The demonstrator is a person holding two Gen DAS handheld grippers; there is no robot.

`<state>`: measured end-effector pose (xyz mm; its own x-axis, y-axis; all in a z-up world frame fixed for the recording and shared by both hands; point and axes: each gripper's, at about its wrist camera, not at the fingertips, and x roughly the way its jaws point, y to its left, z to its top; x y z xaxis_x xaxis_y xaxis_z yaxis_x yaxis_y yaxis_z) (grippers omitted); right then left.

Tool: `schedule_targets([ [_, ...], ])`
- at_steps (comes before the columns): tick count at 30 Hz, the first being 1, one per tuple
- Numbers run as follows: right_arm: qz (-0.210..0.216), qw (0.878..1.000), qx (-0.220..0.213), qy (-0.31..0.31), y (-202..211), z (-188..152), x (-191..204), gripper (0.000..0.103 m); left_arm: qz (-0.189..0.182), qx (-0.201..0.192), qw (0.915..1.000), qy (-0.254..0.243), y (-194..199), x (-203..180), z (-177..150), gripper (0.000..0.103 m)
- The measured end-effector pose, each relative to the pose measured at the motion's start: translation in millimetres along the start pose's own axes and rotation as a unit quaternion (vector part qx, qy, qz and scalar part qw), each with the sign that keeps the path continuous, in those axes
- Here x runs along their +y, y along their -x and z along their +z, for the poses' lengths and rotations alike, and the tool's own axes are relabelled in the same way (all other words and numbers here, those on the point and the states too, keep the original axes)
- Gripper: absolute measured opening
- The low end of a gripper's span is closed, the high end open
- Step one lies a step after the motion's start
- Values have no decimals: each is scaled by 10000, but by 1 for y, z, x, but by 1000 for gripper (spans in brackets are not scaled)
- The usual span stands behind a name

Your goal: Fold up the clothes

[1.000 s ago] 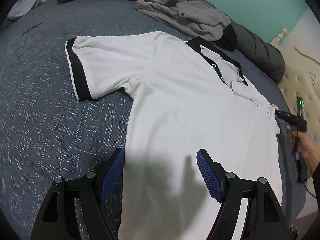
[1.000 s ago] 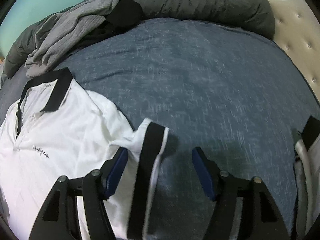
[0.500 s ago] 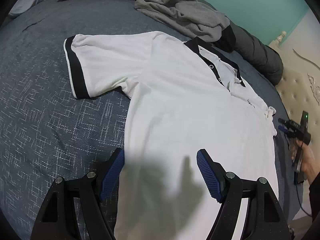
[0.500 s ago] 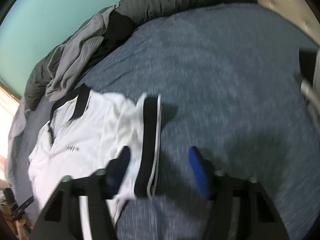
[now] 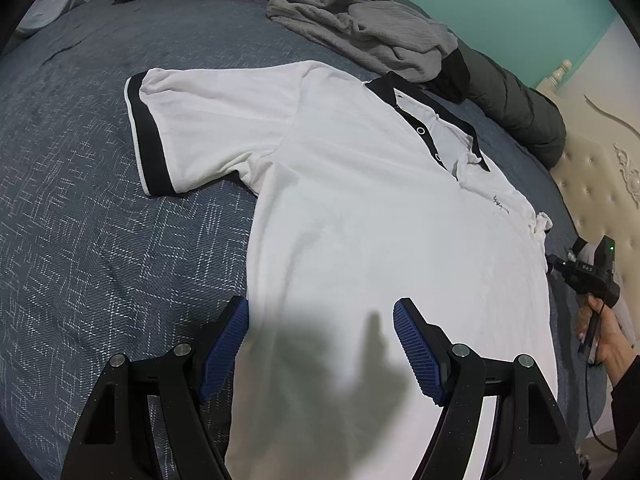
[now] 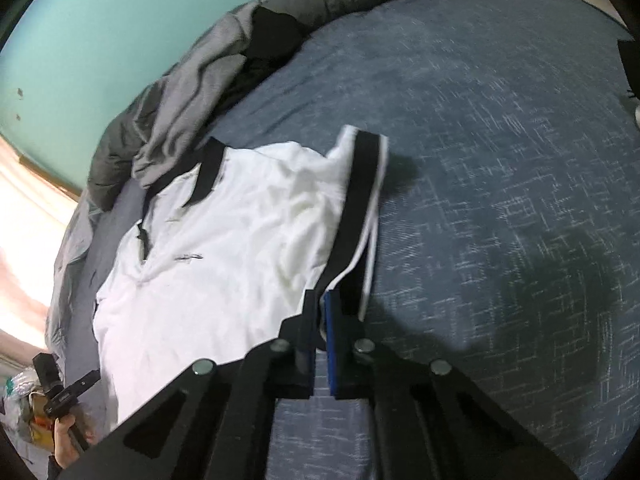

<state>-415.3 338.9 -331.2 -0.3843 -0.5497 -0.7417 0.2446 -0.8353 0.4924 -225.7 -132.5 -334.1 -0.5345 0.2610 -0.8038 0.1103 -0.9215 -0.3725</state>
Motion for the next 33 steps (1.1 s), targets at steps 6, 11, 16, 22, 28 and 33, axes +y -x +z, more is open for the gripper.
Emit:
schedule_targets([
  [6,120,9997,-189,66,23,-12,6,3,-19,-9,10000,23,1,-2,-1,78],
  [11,308,9977,-594,-129,59,-30,5,2,-38,-14,10000,45,2,-2,-1,78],
  [16,131,9991,-161,-357,61,-62,-9,2,-70,-19,10000,67,4,-2,-1,78],
  [22,43,9989,-216,-413,53,-63,-20,5,-70,-18,10000,36,3,-2,0,78],
  [28,-541,9965,-629,136,64,-23,-10,35,-61,-5,10000,14,1,-2,0,78],
  [33,-1049,9919,-500,512,45,1,-5,38,-53,6,10000,-4,-1,-2,1,78],
])
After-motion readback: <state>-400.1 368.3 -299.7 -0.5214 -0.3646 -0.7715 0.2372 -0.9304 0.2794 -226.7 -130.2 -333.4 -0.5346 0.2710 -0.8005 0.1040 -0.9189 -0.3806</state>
